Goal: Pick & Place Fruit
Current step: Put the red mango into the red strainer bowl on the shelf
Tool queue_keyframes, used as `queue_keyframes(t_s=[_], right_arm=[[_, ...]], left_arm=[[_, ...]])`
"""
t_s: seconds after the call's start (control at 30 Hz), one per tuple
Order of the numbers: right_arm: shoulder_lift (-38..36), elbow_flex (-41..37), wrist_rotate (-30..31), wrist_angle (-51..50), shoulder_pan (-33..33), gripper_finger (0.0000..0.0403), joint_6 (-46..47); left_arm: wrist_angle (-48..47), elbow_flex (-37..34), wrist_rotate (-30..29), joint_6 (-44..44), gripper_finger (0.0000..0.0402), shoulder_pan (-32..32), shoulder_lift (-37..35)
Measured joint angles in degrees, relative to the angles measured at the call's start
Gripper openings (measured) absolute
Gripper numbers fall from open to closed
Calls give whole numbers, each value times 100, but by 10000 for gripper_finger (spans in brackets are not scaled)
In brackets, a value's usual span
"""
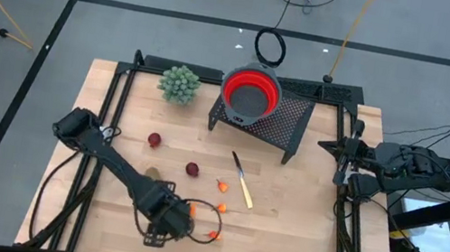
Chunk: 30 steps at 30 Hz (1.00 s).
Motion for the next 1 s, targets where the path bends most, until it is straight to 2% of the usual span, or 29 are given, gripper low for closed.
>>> queue_keyframes(t_s=[0.23, 0.4, 0.63, 0.77, 1.0], right_arm=[[2, -1, 0, -6, 1, 0, -8], [0, -2, 0, -8, 2, 0, -15], [2, -2, 0, -8, 2, 0, -20], [0, -2, -1, -10, 0, 0, -13], [0, -2, -2, -10, 1, 0, -7]], left_arm=[[84, 440, -406, -132, 204, 316, -7], [262, 638, -742, -168, 213, 577, -7], [1218, 697, -839, -38, 211, 1090, -9], [1740, 697, -511, 386, 206, 1387, -9], [2190, 697, 529, 1078, 218, 1929, -28]])
